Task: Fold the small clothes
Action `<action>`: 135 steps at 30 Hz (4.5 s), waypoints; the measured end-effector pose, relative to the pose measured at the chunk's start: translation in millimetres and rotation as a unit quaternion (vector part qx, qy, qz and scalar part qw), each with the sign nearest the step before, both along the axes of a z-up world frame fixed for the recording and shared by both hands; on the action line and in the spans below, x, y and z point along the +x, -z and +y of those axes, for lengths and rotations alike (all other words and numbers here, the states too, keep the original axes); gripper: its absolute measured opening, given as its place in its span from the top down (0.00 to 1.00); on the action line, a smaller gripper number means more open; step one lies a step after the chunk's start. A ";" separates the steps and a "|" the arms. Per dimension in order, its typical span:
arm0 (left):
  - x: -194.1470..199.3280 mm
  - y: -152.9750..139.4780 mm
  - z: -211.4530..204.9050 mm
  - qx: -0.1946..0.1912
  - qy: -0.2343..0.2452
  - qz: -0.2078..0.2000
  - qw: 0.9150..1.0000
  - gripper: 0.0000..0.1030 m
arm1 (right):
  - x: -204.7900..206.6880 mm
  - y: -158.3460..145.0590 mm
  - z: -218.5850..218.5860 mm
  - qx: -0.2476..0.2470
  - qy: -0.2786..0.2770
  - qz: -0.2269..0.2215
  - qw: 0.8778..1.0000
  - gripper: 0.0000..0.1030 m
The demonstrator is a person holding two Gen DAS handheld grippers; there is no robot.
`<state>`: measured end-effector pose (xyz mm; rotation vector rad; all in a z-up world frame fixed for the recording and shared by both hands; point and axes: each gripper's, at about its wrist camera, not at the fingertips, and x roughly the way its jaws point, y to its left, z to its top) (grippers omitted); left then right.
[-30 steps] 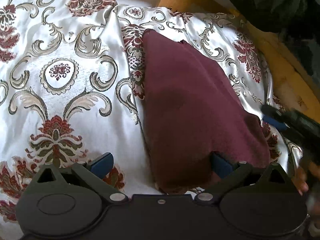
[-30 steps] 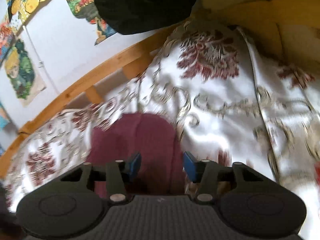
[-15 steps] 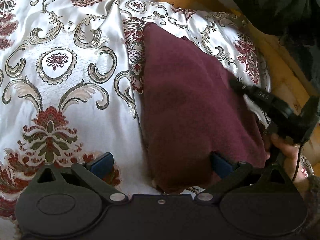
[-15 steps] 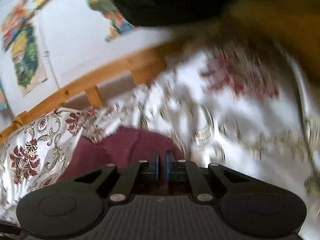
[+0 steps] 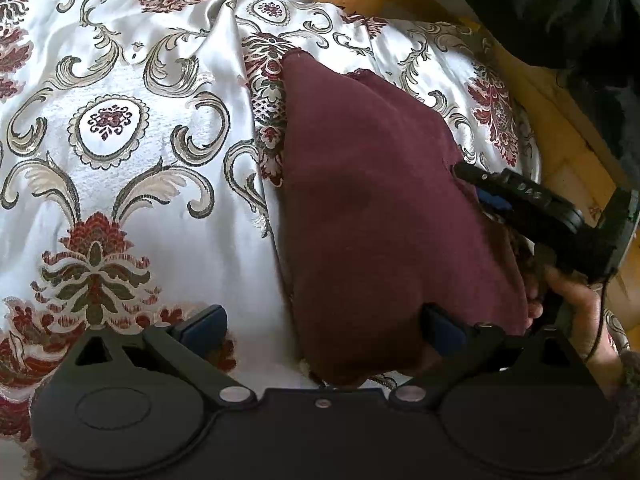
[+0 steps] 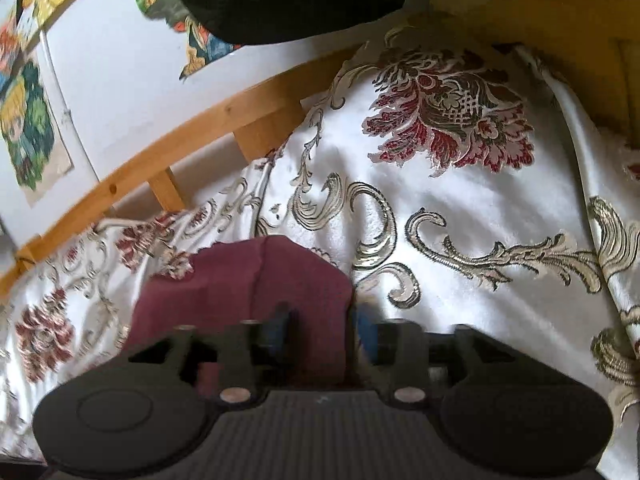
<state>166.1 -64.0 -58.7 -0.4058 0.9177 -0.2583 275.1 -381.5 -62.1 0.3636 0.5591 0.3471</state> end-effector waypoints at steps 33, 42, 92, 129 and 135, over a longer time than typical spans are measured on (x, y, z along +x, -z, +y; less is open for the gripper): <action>-1.1 3.0 -0.5 0.029 0.015 0.007 0.999 0.00 | -9.1 -3.3 16.4 -0.056 -0.005 0.002 0.998 0.84; -1.7 3.6 1.4 0.020 0.012 0.009 1.000 0.00 | 0.0 11.7 -3.4 0.057 -0.026 0.087 0.994 0.42; -3.1 4.8 3.2 0.003 0.000 0.013 1.000 0.00 | -4.8 13.9 26.7 -0.020 -0.050 0.067 0.996 0.19; 54.2 11.3 8.5 -0.099 -0.029 0.007 0.995 0.01 | 3.1 26.2 0.7 0.066 -0.037 0.101 0.992 0.64; 55.7 10.0 9.1 -0.111 -0.032 0.013 0.993 0.03 | 2.4 25.8 0.8 0.071 -0.037 0.103 0.992 0.64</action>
